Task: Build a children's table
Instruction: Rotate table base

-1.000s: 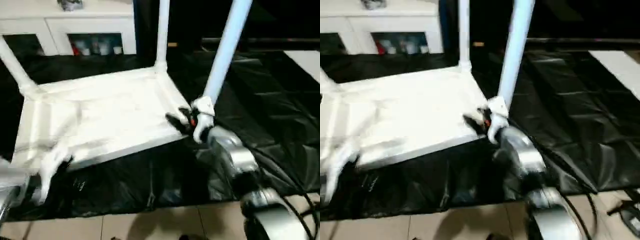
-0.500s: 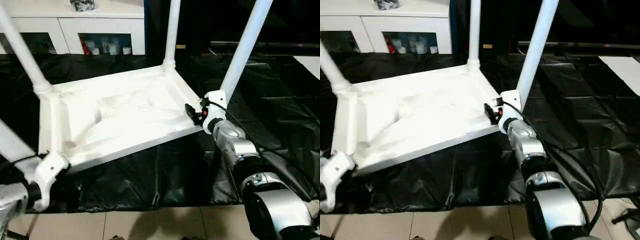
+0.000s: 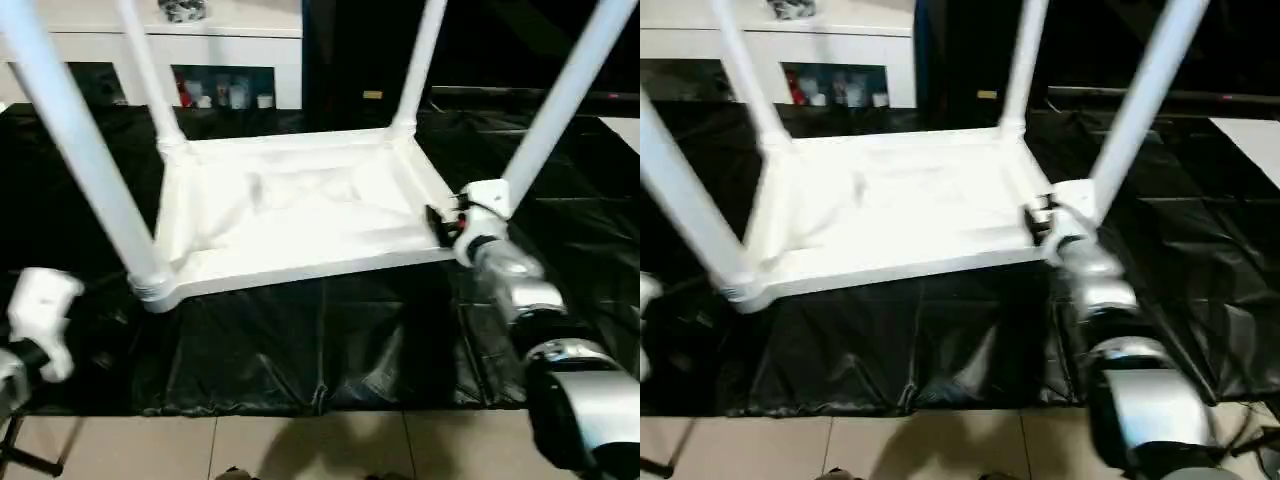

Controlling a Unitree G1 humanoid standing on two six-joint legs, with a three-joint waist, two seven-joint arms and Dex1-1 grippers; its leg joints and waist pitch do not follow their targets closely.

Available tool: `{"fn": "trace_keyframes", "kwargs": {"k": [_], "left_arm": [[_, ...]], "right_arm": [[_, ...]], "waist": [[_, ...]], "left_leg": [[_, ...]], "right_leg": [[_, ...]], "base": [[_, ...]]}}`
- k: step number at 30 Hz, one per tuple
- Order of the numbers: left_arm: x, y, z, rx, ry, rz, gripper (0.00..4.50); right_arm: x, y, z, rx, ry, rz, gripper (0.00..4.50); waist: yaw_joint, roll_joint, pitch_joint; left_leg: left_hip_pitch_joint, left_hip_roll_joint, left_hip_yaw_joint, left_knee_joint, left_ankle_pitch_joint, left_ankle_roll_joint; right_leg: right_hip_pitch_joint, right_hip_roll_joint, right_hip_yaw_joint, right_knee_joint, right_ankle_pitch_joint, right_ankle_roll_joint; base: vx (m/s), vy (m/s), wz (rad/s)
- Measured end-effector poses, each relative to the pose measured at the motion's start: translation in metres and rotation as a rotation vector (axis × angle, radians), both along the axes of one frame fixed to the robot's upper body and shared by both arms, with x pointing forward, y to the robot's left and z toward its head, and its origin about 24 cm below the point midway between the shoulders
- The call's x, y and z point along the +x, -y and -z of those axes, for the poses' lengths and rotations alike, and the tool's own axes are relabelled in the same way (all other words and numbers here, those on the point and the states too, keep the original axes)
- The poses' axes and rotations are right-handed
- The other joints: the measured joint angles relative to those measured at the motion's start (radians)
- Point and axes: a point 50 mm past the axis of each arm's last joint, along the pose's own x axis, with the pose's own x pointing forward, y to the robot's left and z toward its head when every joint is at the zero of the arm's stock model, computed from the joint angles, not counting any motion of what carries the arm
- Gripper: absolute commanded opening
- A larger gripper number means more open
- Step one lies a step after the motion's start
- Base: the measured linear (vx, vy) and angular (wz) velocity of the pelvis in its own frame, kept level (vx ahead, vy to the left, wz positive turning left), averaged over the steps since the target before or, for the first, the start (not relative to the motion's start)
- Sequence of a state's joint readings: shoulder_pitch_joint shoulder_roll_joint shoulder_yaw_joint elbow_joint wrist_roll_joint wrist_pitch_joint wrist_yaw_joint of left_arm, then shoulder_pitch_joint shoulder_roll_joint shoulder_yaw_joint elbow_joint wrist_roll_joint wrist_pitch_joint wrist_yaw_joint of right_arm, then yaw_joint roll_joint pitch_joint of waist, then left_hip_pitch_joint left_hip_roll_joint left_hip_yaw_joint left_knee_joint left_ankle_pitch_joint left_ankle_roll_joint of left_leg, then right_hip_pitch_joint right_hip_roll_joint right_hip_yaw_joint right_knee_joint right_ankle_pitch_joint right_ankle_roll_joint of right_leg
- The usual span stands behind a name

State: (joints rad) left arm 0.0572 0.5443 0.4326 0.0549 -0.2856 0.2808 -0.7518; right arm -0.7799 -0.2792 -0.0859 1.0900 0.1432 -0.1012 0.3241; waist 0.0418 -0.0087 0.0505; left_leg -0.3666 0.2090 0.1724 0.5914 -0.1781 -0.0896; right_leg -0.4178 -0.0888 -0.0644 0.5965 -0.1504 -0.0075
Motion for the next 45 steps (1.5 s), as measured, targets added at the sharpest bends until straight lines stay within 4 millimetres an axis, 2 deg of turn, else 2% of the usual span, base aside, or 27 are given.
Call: {"fn": "trace_keyframes", "kwargs": {"k": [2, 5, 9, 13, 16, 20, 21, 27, 28, 32, 36, 39, 41, 45], "left_arm": [[0.002, 0.000, -0.001, -0.039, 0.040, -0.030, 1.34], [0.003, 0.000, -0.004, -0.093, 0.082, -0.033, 1.69], [0.004, 0.007, -0.004, -0.168, 0.118, 0.001, 1.88], [0.013, 0.020, -0.010, -0.226, 0.171, 0.083, 2.14], [0.013, 0.020, -0.011, -0.242, 0.180, 0.101, 2.30], [0.016, 0.023, -0.011, -0.253, 0.183, 0.123, 2.56], [0.021, 0.023, -0.010, -0.256, 0.182, 0.125, 2.78], [0.043, 0.028, -0.013, -0.258, 0.203, 0.144, 3.07], [0.046, 0.029, -0.014, -0.259, 0.209, 0.150, 3.22], [0.060, 0.038, -0.022, -0.288, 0.219, 0.216, 3.30], [0.068, 0.052, -0.026, -0.304, 0.193, 0.350, 3.30], [0.065, 0.056, -0.027, -0.347, 0.156, 0.450, 3.30], [0.058, 0.061, -0.032, -0.391, 0.106, 0.584, 3.30], [0.046, 0.076, -0.038, -0.466, -0.018, 0.782, 3.30]], "right_arm": [[-0.004, -0.007, 0.002, -0.004, 0.008, -0.076, 3.13], [-0.012, -0.013, 0.010, -0.016, 0.001, -0.161, 3.13], [-0.016, -0.016, 0.007, -0.028, 0.020, -0.217, 3.13], [-0.036, 0.000, 0.004, -0.063, 0.030, -0.232, 3.13], [-0.047, 0.009, 0.008, -0.079, -0.010, -0.248, 3.13], [-0.059, 0.015, 0.010, -0.099, -0.041, -0.280, 3.13], [-0.064, 0.018, 0.013, -0.105, -0.059, -0.289, 3.13], [-0.080, 0.004, 0.028, -0.104, -0.180, -0.380, 3.13], [-0.080, 0.003, 0.029, -0.110, -0.190, -0.386, 3.13], [-0.073, -0.001, 0.035, -0.143, -0.233, -0.351, 3.13], [-0.061, -0.005, 0.036, -0.172, -0.243, -0.311, 3.13], [-0.055, -0.010, 0.036, -0.169, -0.243, -0.300, 3.13], [-0.050, -0.017, 0.037, -0.154, -0.244, -0.289, 3.13], [-0.042, -0.026, 0.042, -0.144, -0.260, -0.284, 3.13]], "waist": [[-0.004, -0.001, 0.000], [-0.007, -0.003, 0.000], [0.002, -0.005, 0.000], [0.022, -0.012, -0.002], [0.013, -0.010, -0.001], [0.012, -0.010, -0.001], [0.014, -0.010, -0.001], [0.007, -0.016, -0.004], [0.004, -0.017, -0.004], [-0.004, -0.022, -0.005], [0.002, -0.023, -0.005], [0.003, -0.023, -0.005], [0.001, -0.023, -0.004], [-0.012, -0.023, -0.004]], "left_leg": [[-0.001, 0.001, -0.001, 0.000, 0.000, 0.000], [-0.001, 0.001, -0.001, 0.000, 0.000, 0.000], [-0.001, 0.001, -0.001, 0.001, 0.000, 0.000], [0.000, 0.001, -0.001, 0.000, 0.000, 0.000], [0.000, 0.000, 0.000, 0.000, 0.000, 0.000], [0.001, 0.000, -0.001, 0.000, 0.000, 0.000], [0.001, 0.000, -0.002, 0.000, 0.000, 0.000], [0.001, 0.000, -0.002, 0.000, 0.000, 0.000], [0.000, 0.000, -0.002, 0.000, 0.000, 0.000], [0.000, 0.000, -0.002, 0.000, 0.000, 0.000], [-0.002, 0.000, -0.001, 0.000, 0.000, 0.000], [-0.002, 0.000, -0.001, 0.000, 0.000, 0.001], [-0.002, 0.000, 0.000, 0.000, 0.000, 0.001], [0.001, 0.000, 0.001, 0.000, 0.000, 0.000]], "right_leg": [[0.000, 0.001, -0.001, 0.000, 0.000, 0.000], [-0.001, 0.001, -0.001, 0.000, 0.000, 0.000], [0.000, 0.000, 0.000, 0.000, 0.000, 0.000], [0.002, 0.000, 0.000, -0.001, -0.004, 0.006], [0.002, 0.000, 0.001, -0.001, -0.004, 0.006], [0.002, 0.000, 0.000, 0.000, -0.004, 0.007], [0.002, 0.000, 0.000, 0.000, -0.004, 0.007], [0.002, 0.001, 0.000, 0.000, -0.004, 0.007], [0.002, 0.001, 0.000, -0.001, -0.004, 0.007], [0.001, 0.001, 0.000, 0.000, -0.004, 0.007], [0.001, -0.001, 0.000, 0.000, -0.001, 0.003], [0.000, -0.001, 0.000, 0.000, -0.002, 0.003], [0.000, -0.001, 0.000, 0.000, -0.002, 0.003], [0.000, -0.001, 0.002, 0.004, -0.001, 0.003]], "base": [[0.000, 0.000, 0.00], [0.000, 0.000, 0.00], [0.000, 0.000, 0.00], [0.000, 0.000, 0.00], [0.000, 0.000, 0.00], [0.000, 0.000, 0.00], [0.000, 0.000, 0.00], [0.000, 0.000, 0.00], [0.000, 0.000, 0.00], [0.000, 0.000, 0.00], [0.000, 0.000, 0.00], [0.000, 0.000, 0.00], [0.000, 0.000, 0.00], [0.000, 0.000, 0.00]]}}
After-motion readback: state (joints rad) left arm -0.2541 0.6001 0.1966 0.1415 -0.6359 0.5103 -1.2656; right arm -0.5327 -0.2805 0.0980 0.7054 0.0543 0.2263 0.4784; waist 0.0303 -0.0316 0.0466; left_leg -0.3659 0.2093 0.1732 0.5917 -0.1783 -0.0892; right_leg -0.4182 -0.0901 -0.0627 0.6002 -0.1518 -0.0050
